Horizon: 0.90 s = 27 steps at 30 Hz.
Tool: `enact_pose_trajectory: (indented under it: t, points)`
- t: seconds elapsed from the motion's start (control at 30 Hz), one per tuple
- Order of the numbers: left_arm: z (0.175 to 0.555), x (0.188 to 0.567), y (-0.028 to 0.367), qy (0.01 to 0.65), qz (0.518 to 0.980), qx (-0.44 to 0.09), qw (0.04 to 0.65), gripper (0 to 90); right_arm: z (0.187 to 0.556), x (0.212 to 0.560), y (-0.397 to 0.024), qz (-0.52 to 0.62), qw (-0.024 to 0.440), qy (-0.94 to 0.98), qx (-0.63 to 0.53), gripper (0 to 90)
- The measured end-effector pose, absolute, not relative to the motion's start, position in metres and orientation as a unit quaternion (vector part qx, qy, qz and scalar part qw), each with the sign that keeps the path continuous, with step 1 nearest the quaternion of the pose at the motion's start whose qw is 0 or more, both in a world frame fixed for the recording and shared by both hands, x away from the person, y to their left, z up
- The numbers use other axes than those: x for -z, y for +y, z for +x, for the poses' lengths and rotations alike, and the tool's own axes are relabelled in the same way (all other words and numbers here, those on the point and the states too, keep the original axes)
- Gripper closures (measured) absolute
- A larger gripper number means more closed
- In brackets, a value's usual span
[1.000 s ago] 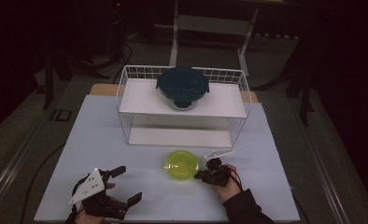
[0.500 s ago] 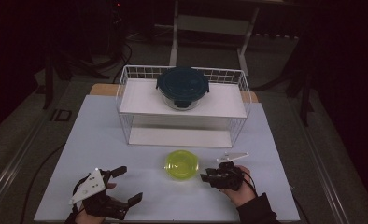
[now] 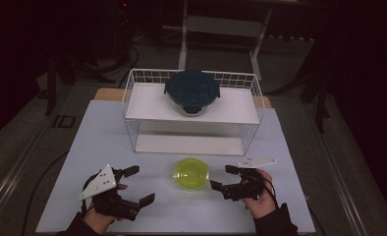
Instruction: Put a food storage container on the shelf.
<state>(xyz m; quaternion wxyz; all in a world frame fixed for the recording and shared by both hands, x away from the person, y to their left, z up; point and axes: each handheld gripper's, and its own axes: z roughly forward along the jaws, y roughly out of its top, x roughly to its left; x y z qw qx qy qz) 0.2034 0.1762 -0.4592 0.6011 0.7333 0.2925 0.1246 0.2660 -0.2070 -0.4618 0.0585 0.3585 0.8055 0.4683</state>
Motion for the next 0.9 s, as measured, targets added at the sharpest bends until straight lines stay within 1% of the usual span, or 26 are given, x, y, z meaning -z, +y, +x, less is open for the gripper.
enact_pose_trajectory:
  t: [0.17,0.33,0.43,0.57,0.67,0.77,0.83,0.87,0.9]
  points:
    - [0.219,0.454,0.167,0.297,0.746,-0.101,0.588,0.4,0.269,0.451,-0.207,0.368,0.083,0.795,-0.476,21.3]
    - [0.237,0.451,0.157,0.304,0.758,-0.079,0.571,0.4,0.279,0.450,-0.207,0.376,0.076,0.787,-0.484,23.9]
    - [0.250,0.454,0.152,0.323,0.761,-0.057,0.560,0.4,0.284,0.452,-0.205,0.378,0.072,0.785,-0.485,19.9]
    - [0.266,0.460,0.143,0.346,0.767,-0.026,0.540,0.4,0.289,0.457,-0.202,0.401,0.055,0.775,-0.485,14.0]
    - [0.277,0.465,0.137,0.367,0.761,-0.007,0.535,0.5,0.294,0.460,-0.197,0.412,0.047,0.776,-0.475,12.4]
    - [0.288,0.469,0.133,0.392,0.754,0.012,0.527,1.7,0.299,0.462,-0.192,0.426,0.031,0.771,-0.473,11.9]
    - [0.294,0.473,0.132,0.405,0.745,0.034,0.529,1.7,0.302,0.463,-0.189,0.437,0.017,0.765,-0.474,12.2]
    - [0.297,0.475,0.132,0.410,0.744,0.044,0.526,1.8,0.304,0.464,-0.188,0.438,0.009,0.764,-0.473,12.6]
    - [0.299,0.477,0.132,0.419,0.741,0.051,0.522,3.8,0.305,0.466,-0.187,0.443,0.001,0.761,-0.473,14.9]
